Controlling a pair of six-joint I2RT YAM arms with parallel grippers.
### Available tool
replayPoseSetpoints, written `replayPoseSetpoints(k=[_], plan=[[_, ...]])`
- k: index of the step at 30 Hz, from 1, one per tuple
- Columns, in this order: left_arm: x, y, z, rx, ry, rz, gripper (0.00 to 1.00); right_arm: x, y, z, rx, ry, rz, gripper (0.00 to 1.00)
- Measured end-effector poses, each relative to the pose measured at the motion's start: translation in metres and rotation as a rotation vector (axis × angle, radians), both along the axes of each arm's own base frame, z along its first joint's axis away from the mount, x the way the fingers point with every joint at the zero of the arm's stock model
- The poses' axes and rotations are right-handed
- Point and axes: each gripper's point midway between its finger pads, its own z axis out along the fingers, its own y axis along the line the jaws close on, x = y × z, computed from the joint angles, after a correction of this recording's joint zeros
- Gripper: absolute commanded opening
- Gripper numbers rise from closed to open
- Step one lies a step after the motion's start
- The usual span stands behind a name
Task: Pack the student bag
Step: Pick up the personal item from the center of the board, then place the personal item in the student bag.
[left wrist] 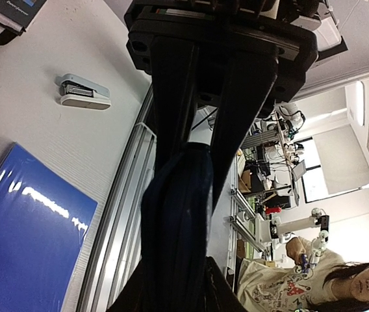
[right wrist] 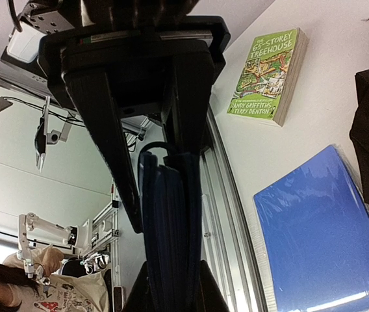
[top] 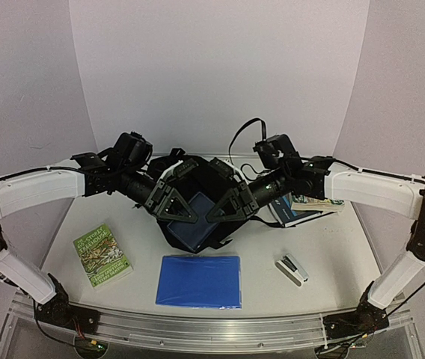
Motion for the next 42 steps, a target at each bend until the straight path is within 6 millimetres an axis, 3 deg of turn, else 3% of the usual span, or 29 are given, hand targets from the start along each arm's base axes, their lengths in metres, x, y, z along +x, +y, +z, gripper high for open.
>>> replayPoseSetpoints(k=[3,7,12,15,21,25,31,36,42], plan=[[0.001,-0.001,-0.001,-0.003,-0.001,0.002,0.01,0.0,0.0,0.0,-0.002,-0.001,-0.002,0.45],[0.01,-0.003,-0.006,0.023,-0.02,0.057,0.0,0.004,0.001,-0.002,-0.007,-0.018,-0.018,0.79],[0.034,0.001,-0.019,0.081,-0.054,0.183,0.0,0.019,0.002,-0.008,-0.044,-0.057,-0.097,0.91],[0.057,0.019,-0.024,0.101,-0.058,0.304,0.0,0.037,0.001,-0.013,-0.089,-0.093,-0.195,0.9],[0.12,0.089,-0.035,0.157,-0.024,0.66,0.0,0.081,0.001,-0.017,-0.189,-0.194,-0.463,0.72],[0.145,0.124,-0.053,0.203,0.036,0.843,0.0,0.104,0.024,-0.025,-0.278,-0.277,-0.601,0.63],[0.152,0.151,-0.097,0.265,0.152,0.985,0.0,0.131,0.065,-0.077,-0.476,-0.39,-0.713,0.56],[0.148,0.158,-0.116,0.289,0.197,1.024,0.0,0.145,0.078,-0.127,-0.603,-0.435,-0.717,0.47],[0.148,0.16,-0.124,0.282,0.212,1.047,0.0,0.17,0.091,-0.146,-0.65,-0.494,-0.75,0.42]])
